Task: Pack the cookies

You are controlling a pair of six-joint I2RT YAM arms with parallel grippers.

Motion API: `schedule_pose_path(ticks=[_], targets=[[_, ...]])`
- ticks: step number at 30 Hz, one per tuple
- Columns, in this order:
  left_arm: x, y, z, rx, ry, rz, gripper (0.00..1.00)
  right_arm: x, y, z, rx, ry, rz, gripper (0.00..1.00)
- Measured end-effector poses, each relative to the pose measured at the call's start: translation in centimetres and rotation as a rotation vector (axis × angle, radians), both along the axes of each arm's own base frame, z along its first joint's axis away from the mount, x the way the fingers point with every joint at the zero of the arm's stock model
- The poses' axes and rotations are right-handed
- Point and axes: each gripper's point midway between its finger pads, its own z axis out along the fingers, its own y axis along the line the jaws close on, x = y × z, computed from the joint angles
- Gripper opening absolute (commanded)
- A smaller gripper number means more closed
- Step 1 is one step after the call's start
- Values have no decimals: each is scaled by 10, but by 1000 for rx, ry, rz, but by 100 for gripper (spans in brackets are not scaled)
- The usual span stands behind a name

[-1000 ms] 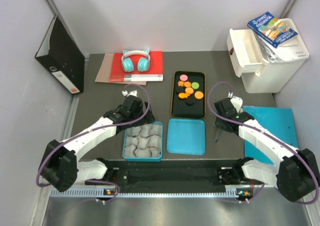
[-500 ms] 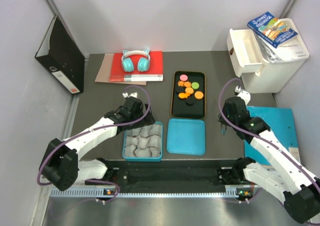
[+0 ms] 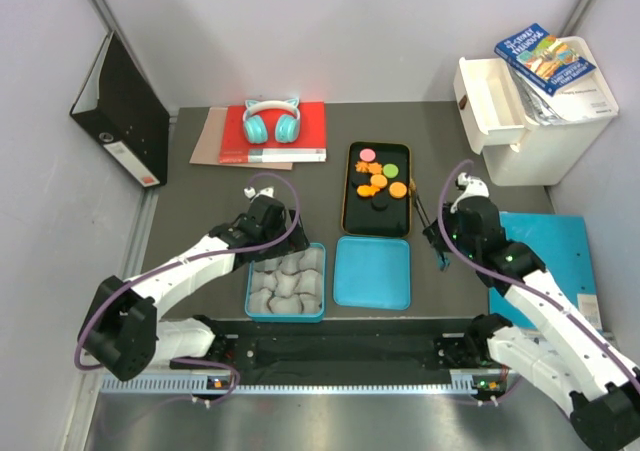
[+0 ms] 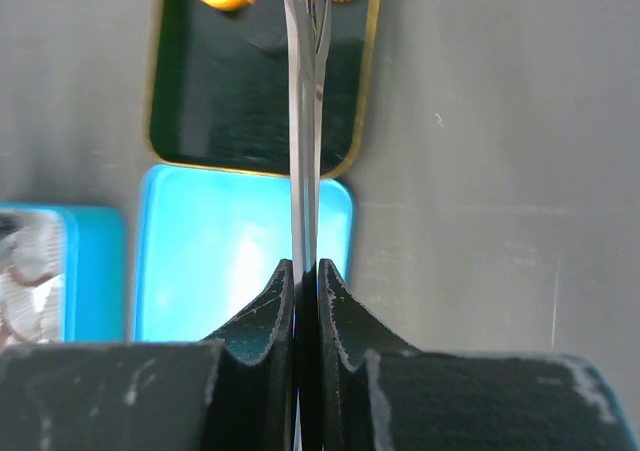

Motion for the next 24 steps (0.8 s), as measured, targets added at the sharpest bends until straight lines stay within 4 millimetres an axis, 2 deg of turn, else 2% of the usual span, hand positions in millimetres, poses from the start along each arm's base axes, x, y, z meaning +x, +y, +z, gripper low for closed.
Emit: schedule_pose_path(ticks=[6, 9, 18, 24], targets=[[0, 0, 0, -2, 2, 2, 98, 7, 1, 26, -31, -74, 52, 0], [-1, 0, 0, -4, 3, 1, 98, 14, 2, 26, -66, -66, 61, 1], [-2, 1, 0, -3, -1, 4, 98, 27, 15, 5, -97, 12, 120, 16], [-3, 4, 6, -10, -23, 10, 98, 44, 25, 18, -100, 1, 140, 32]])
